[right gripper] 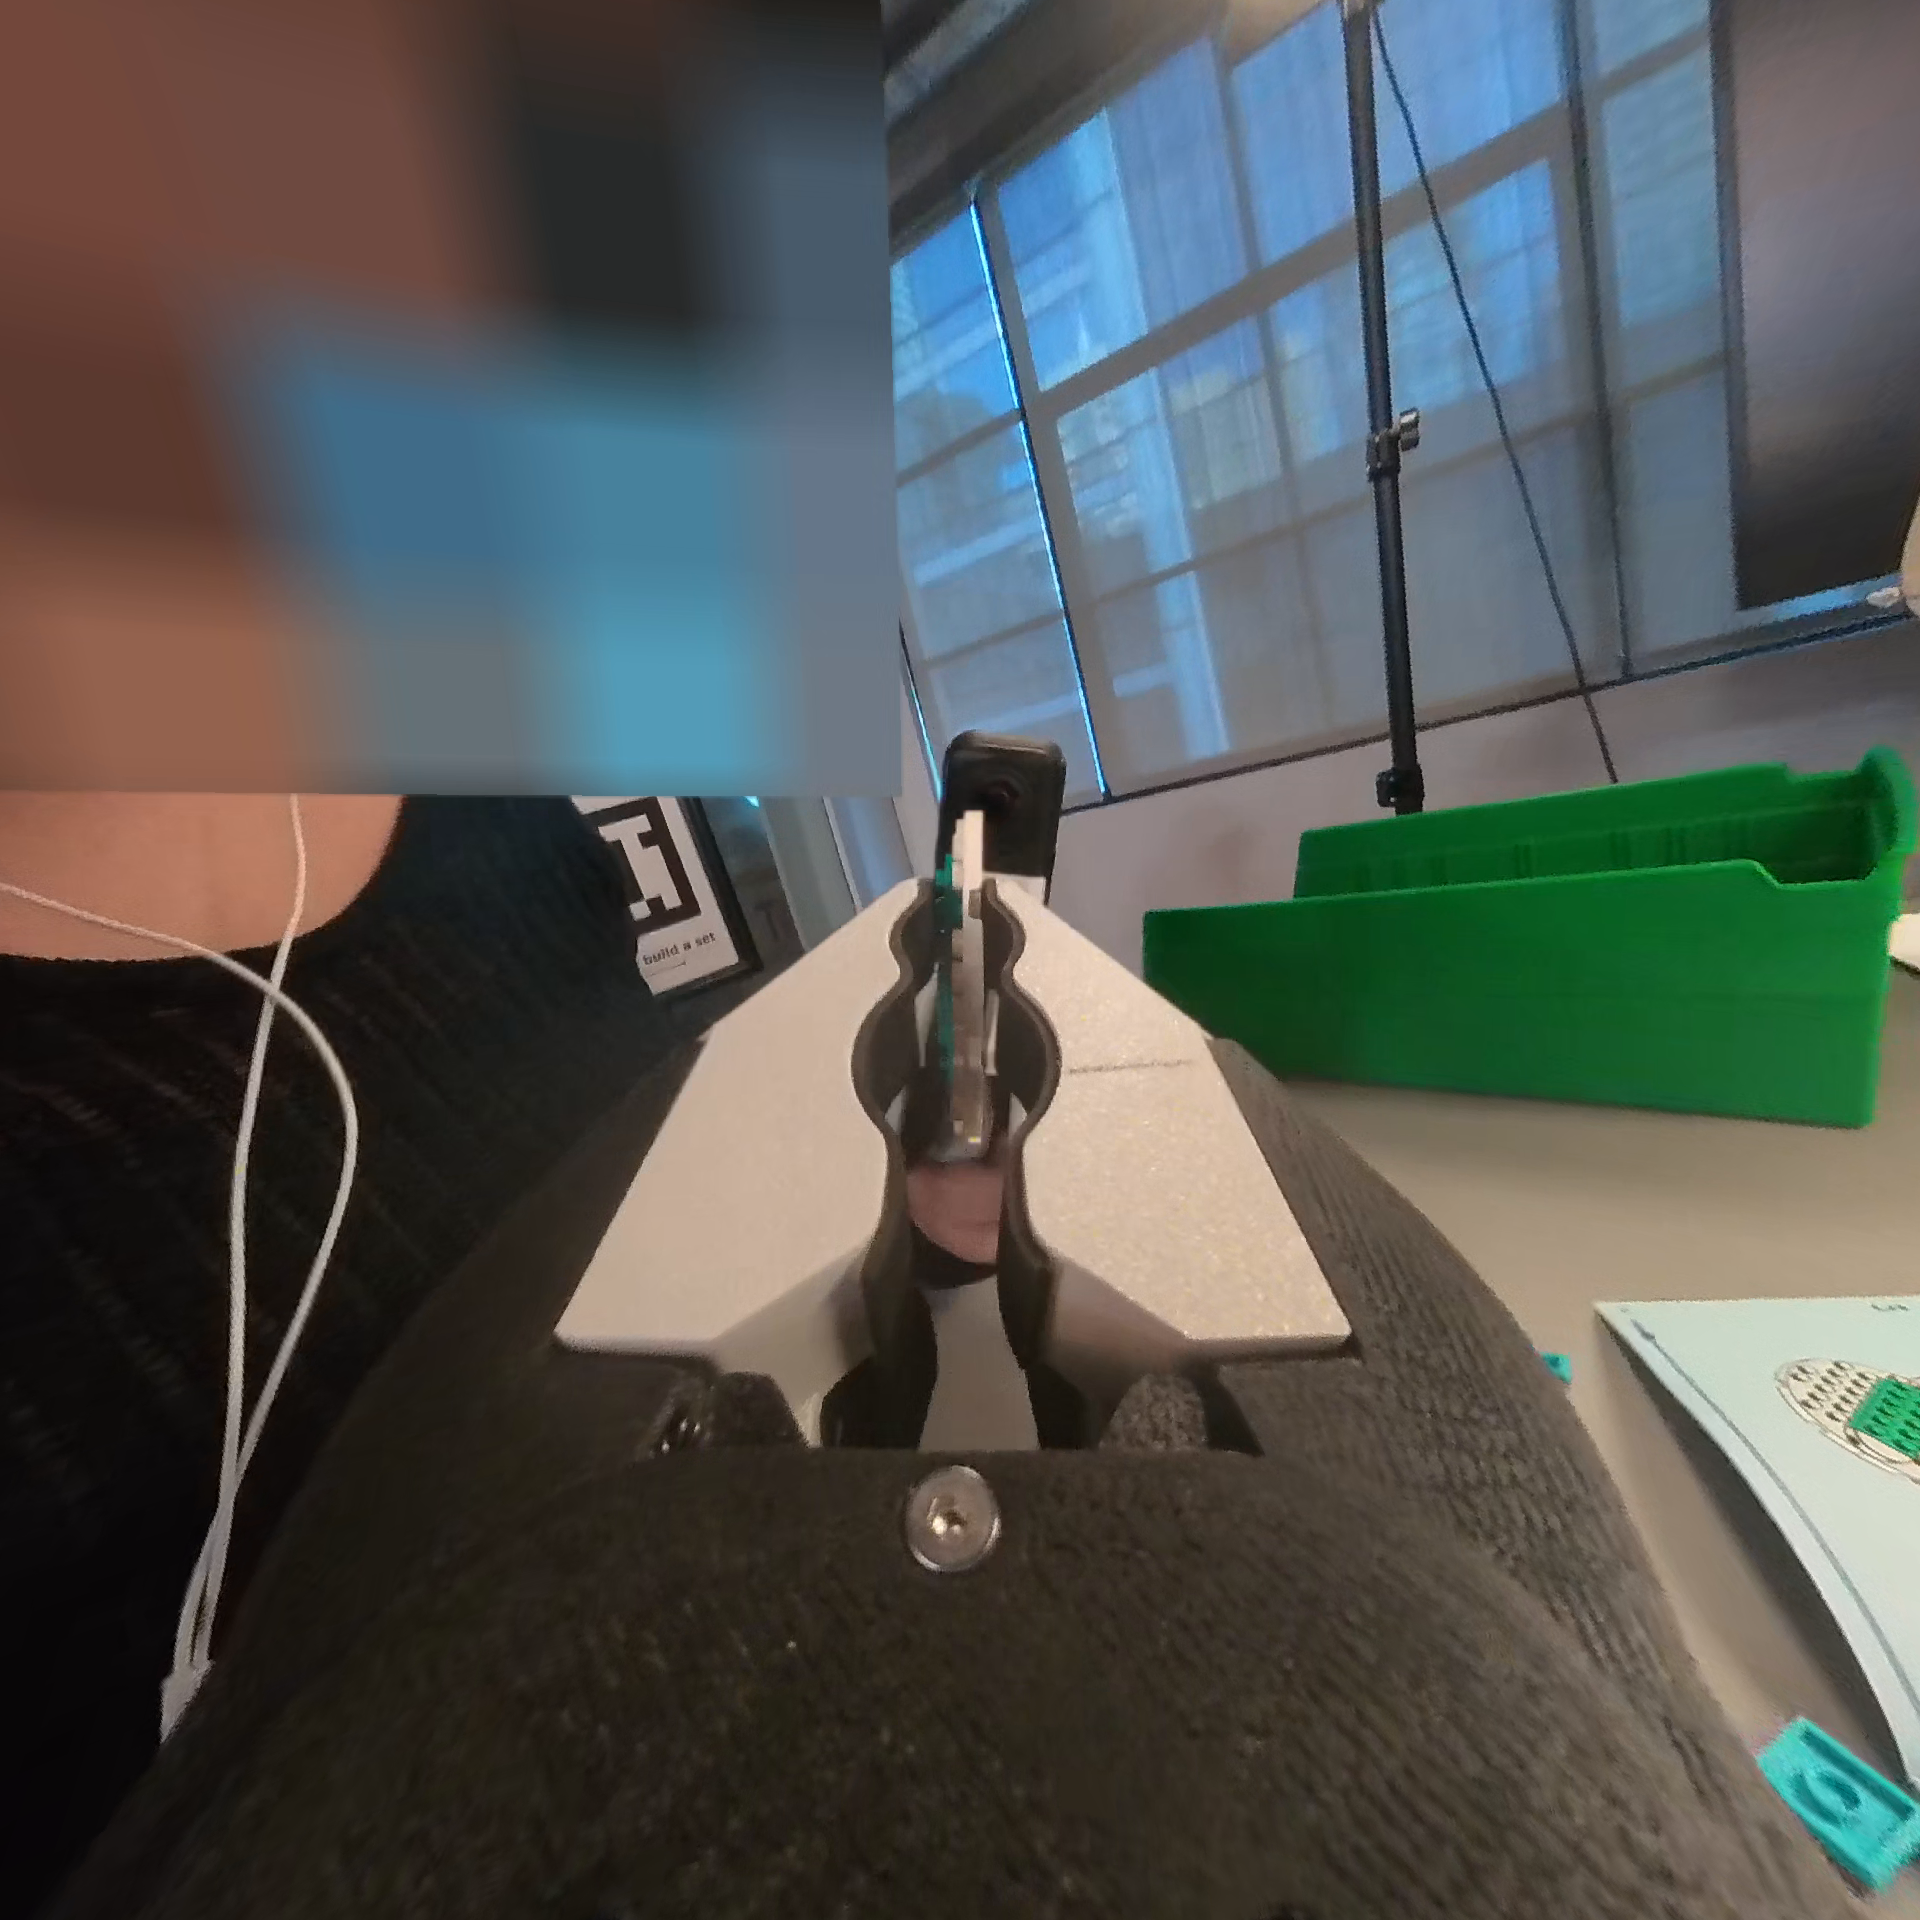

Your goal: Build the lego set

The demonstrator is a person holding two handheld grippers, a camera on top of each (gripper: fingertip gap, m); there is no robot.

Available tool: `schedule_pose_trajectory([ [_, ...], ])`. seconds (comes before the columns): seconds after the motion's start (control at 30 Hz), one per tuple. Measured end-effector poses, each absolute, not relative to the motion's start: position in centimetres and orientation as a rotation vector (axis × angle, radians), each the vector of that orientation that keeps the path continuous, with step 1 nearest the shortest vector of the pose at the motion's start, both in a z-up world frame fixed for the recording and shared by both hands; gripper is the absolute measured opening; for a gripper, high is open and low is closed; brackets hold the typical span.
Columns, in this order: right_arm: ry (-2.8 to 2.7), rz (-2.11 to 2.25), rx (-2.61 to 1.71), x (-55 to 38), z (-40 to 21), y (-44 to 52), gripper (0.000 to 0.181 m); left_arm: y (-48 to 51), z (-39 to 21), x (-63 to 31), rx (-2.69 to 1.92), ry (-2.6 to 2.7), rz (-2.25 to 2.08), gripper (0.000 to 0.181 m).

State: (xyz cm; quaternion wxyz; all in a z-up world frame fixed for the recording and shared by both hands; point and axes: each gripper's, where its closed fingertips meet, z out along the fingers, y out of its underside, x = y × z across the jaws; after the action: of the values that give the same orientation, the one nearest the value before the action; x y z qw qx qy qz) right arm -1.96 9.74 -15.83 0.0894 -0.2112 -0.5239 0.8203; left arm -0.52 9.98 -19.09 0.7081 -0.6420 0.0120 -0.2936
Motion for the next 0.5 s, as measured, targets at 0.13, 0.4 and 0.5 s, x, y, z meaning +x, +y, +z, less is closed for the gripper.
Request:
schedule_pose_trajectory([
  [0.13,-1.556,2.411,-0.579,-1.7,-16.0,10.3,0.006,10.3,-19.4,-0.4,-1.517,0.113,-0.53,0.007],
  [0.4,-1.959,1.804,-0.173,1.1,-17.9,8.9,0.012,8.8,-19.8,0.3,-1.73,0.688,0.305,0.007],
  [0.5,-1.979,1.513,-0.12,0.8,-18.4,8.6,0.024,8.5,-20.1,-0.1,-1.744,0.764,0.459,0.007],
])
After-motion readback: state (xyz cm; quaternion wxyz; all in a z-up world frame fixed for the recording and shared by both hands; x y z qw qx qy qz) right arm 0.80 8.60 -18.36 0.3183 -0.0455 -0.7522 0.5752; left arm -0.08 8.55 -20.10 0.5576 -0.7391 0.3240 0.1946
